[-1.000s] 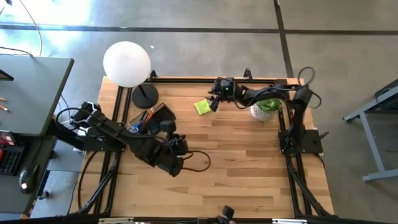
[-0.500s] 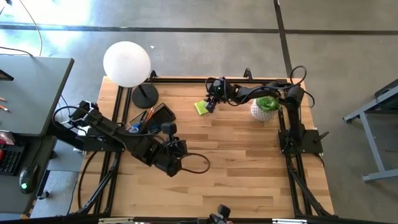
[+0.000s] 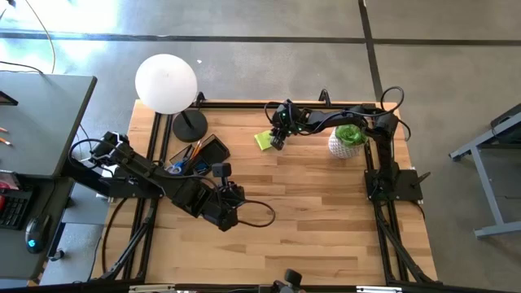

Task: Pick and place office supplies into organizer
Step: Put the green notepad into the black mesh desk organizer

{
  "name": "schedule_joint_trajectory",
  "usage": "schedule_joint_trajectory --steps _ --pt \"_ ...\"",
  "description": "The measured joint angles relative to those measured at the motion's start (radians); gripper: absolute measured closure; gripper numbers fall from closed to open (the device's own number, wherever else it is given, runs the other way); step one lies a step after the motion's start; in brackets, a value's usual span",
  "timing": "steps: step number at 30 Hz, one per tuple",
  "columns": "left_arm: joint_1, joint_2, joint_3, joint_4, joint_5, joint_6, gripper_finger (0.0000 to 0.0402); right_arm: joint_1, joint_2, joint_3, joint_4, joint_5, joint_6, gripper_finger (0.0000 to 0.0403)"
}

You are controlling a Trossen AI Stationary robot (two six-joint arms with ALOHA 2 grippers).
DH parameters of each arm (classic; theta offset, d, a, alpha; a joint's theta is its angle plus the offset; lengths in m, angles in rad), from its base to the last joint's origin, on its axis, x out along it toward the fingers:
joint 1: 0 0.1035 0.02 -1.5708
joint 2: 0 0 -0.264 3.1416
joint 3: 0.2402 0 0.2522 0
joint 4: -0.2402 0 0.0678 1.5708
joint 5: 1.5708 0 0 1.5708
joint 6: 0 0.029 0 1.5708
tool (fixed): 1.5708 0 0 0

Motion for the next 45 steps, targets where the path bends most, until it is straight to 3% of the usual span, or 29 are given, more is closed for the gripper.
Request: schedule_joint_trajectory --steps 9,15,26,32,40,45 --pt "0.000 0.000 0.000 0.000 0.012 -0.038 0.0399 0.010 0.012 0.040 -0.003 -0.016 -0.009 0.0329" --pt "-0.001 0.000 0.000 -0.001 0.060 -0.056 0.0399 0.014 0.043 0.099 -0.151 0.060 -0.032 0.0346" --pt "0.000 0.000 0.000 -0.001 0.060 -0.056 0.0399 0.011 0.044 0.100 -0.127 -0.009 -0.035 0.0355" --pt "0.000 0.001 0.000 -0.006 0.082 -0.071 0.0399 0.010 0.043 0.100 -0.132 -0.010 -0.066 0.0396" --pt "0.000 0.001 0.000 -0.009 0.083 -0.071 0.0399 0.010 0.040 0.100 -0.131 -0.022 -0.114 0.0401" --pt "0.000 0.001 0.000 -0.017 0.084 -0.080 0.0399 0.016 0.020 0.108 -0.136 -0.129 -0.106 0.0402"
